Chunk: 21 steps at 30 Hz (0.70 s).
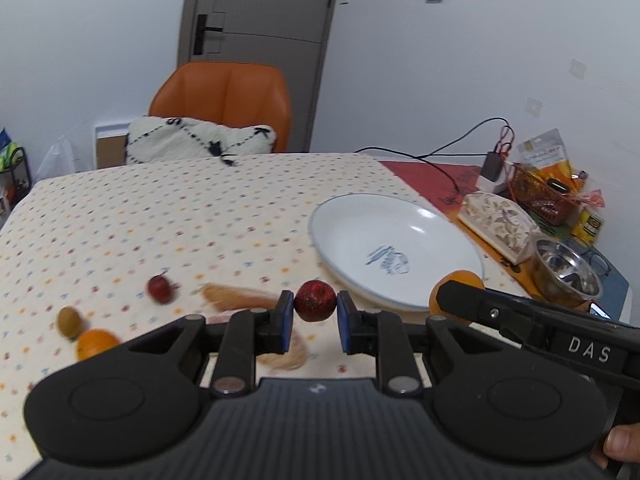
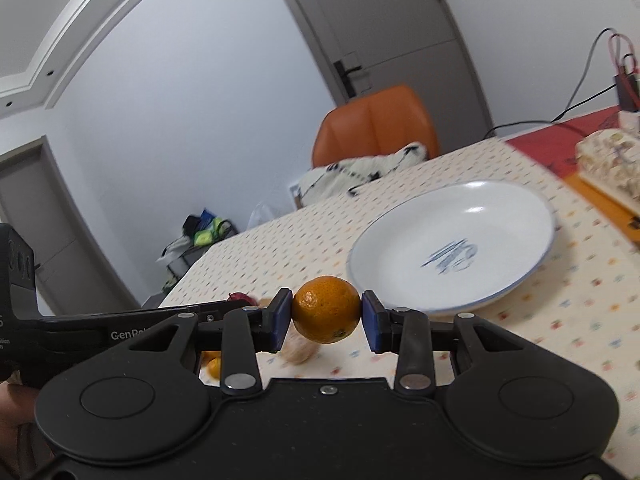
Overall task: Organize fruits
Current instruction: 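Carry the red plum and orange over the white plate with both tools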
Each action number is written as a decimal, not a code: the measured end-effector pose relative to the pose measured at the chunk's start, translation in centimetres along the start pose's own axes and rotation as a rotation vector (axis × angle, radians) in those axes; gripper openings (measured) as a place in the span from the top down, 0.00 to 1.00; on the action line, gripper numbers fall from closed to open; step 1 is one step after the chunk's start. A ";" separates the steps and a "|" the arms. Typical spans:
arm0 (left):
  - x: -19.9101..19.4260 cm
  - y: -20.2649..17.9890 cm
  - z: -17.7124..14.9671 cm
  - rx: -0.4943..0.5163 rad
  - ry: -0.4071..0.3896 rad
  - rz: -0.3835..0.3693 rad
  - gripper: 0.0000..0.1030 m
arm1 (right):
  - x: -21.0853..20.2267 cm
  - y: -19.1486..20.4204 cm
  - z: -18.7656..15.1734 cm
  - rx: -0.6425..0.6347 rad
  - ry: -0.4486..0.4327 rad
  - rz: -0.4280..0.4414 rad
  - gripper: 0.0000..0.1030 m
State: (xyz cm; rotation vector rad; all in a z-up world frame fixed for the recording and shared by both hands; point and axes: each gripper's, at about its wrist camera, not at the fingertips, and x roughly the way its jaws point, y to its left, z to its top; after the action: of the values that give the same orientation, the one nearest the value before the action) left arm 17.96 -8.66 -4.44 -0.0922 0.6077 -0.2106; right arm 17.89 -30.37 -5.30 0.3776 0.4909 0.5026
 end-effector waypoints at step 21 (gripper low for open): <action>5.5 -5.4 2.0 0.041 0.027 -0.062 0.79 | -1.1 -6.1 1.5 0.049 -0.072 -0.085 0.65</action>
State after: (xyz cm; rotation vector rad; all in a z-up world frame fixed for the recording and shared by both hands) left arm 22.57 -15.05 -5.09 -0.0690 0.6276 -0.2847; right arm 20.02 -36.25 -6.47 0.4186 0.4483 0.3938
